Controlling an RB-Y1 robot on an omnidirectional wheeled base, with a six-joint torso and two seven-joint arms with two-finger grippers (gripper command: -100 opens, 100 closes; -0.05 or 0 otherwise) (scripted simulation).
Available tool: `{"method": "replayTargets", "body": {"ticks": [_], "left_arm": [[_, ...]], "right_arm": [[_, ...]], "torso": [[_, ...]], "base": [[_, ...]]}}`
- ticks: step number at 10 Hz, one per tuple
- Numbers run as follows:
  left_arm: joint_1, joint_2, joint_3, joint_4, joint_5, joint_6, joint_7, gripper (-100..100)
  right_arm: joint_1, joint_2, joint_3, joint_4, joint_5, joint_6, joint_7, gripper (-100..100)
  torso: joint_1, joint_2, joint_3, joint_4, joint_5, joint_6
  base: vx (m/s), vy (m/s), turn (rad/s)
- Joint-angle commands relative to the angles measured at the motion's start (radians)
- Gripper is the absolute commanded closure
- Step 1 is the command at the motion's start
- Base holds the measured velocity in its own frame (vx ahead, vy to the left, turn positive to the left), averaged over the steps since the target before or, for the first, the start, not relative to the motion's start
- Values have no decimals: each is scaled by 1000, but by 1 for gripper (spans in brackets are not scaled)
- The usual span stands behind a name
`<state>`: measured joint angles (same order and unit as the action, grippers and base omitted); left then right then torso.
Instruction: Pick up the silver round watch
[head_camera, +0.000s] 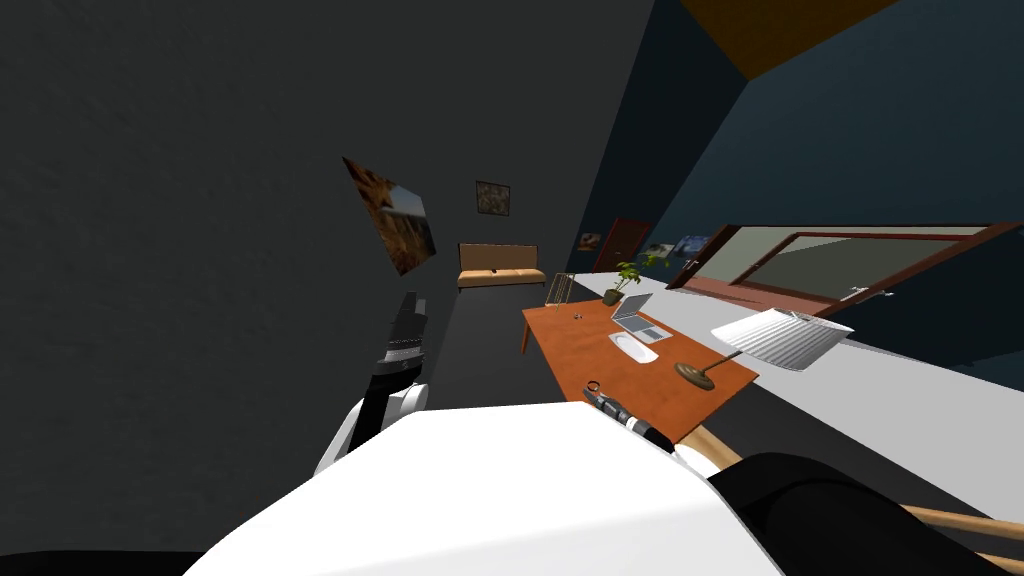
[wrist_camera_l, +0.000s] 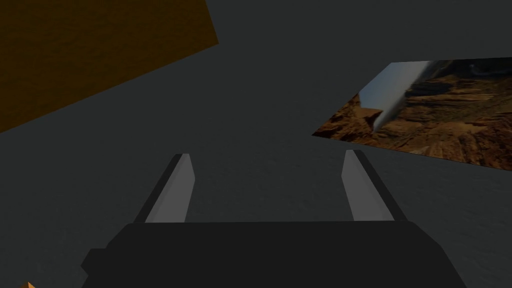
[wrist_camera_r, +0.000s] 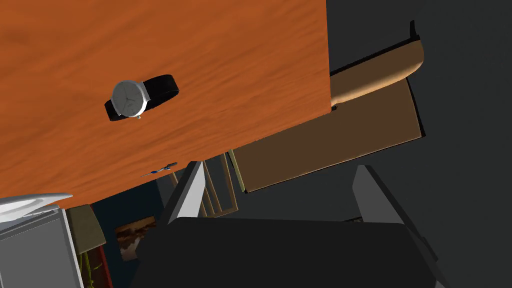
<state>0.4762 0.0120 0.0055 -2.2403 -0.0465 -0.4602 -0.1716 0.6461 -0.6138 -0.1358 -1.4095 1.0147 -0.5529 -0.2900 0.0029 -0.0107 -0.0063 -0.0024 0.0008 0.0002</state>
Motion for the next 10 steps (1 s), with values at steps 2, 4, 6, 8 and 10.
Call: {"method": "replayTargets", "body": {"ticks": [2,4,6,8,10], "left_arm": [[0,0,0,0,0,0,0,0],[0,0,0,0,0,0,0,0],[0,0,0,0,0,0,0,0],[0,0,0,0,0,0,0,0],[0,0,0,0,0,0,0,0]], "right_arm": [[14,-13,9,64,61,23,2,-100],[25,-27,15,91,94,39,-3,-100],[35,-40,22,117,125,55,-8,-100],[44,-52,28,141,153,70,-13,-100],[53,-63,34,162,178,84,-17,-100]], "torso": [[0,0,0,0,0,0],[-3,-3,-2,-1,-1,0],[-3,1,1,0,0,0],[-3,4,2,1,0,0],[-4,7,4,1,-1,0]], "base": [[177,36,-41],[198,13,-63],[126,16,-47],[104,12,-46],[58,16,-24]]}}
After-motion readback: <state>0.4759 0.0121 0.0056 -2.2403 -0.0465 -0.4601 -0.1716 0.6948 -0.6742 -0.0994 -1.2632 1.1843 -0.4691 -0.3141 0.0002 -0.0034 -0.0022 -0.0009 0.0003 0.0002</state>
